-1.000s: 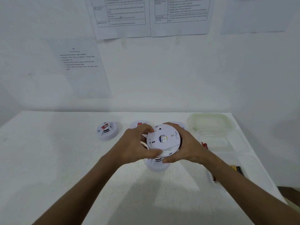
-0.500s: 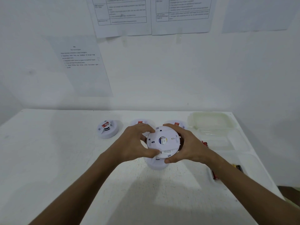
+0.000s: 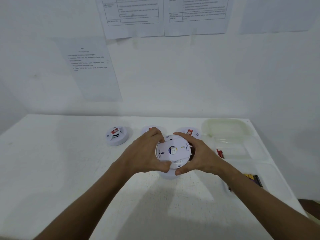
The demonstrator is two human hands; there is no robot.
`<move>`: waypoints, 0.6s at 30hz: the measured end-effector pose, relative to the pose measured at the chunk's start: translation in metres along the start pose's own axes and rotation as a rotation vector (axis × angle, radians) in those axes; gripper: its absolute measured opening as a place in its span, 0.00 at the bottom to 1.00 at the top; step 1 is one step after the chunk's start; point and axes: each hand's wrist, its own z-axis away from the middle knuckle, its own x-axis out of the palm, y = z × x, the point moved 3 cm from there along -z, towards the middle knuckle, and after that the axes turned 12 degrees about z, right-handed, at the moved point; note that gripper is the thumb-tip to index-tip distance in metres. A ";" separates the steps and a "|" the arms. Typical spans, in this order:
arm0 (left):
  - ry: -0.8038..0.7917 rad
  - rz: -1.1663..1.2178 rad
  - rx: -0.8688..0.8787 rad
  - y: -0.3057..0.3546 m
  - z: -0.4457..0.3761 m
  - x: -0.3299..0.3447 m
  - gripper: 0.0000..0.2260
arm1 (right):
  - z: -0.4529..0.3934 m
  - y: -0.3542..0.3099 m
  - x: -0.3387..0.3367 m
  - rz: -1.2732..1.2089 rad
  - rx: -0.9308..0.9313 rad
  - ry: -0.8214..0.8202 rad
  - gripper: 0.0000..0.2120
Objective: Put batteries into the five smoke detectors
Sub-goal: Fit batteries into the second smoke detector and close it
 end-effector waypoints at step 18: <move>0.029 0.231 -0.163 -0.023 0.012 -0.003 0.29 | -0.003 -0.006 0.006 0.008 0.001 0.015 0.41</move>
